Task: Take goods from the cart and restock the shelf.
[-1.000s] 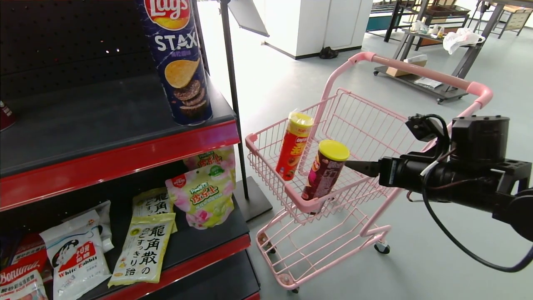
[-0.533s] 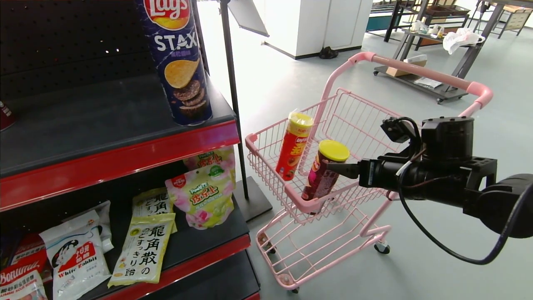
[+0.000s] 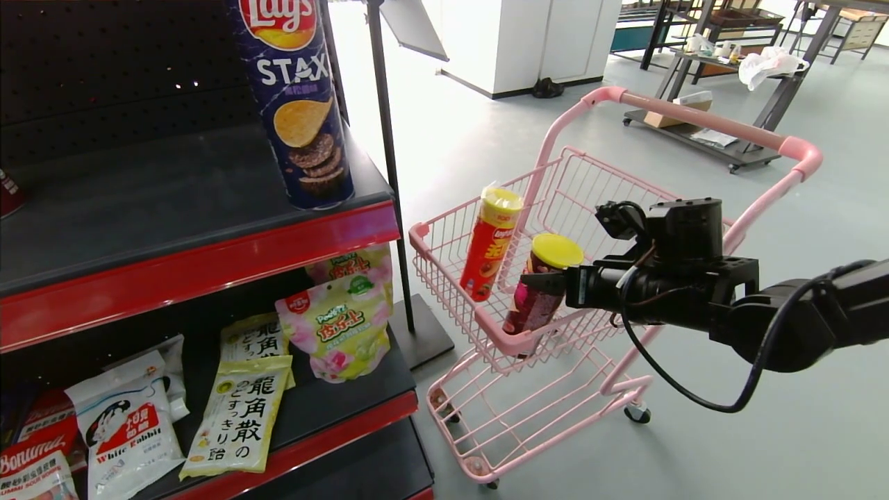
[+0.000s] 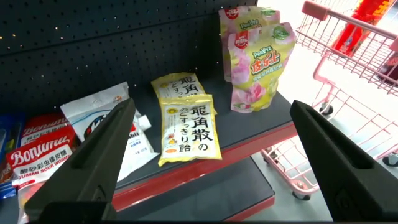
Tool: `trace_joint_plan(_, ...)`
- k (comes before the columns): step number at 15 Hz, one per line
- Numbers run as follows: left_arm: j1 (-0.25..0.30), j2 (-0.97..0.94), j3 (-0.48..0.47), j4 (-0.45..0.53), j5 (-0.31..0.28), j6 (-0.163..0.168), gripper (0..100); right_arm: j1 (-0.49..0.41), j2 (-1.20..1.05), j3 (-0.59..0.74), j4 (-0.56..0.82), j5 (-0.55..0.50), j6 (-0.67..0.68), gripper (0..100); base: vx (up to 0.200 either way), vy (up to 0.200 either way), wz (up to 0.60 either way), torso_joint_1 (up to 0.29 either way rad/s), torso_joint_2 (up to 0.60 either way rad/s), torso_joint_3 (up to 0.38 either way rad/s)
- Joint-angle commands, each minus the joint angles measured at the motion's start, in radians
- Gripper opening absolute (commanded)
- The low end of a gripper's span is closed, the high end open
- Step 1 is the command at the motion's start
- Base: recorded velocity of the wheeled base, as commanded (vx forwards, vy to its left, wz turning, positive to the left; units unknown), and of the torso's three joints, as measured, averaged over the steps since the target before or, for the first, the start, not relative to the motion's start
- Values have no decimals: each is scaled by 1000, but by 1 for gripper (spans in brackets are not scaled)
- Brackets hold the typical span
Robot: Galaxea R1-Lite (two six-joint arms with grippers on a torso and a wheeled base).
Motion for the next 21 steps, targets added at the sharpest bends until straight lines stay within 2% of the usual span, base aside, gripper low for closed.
trace_joint_plan(1,0,1,0,-1,1,0,100,2,47,-24,-1,0,-6,100,0,0,0,0,0,0)
trace_joint_plan(4,0,1,0,-1,1,0,100,4,97,-19,-56,-3,-67,100,0,0,0,0,0,0)
trace_joint_plan(7,0,1,0,-1,1,1,100,8,170,-38,-182,-43,-93,100,0,0,0,0,0,0)
trace_joint_plan(10,2,1,0,-1,1,4,100,21,185,-47,-185,-55,-92,100,0,0,0,0,0,0)
trace_joint_plan(11,0,1,0,-1,1,4,100,21,189,-45,-193,-61,-93,0,0,0,0,0,0,0)
trace_joint_plan(16,0,1,0,-2,-1,4,100,19,185,-42,-205,-66,-92,0,0,0,0,0,0,0)
trace_joint_plan(21,0,1,0,-1,1,3,100,-1,35,-50,-203,-107,-110,0,0,0,0,0,0,0)
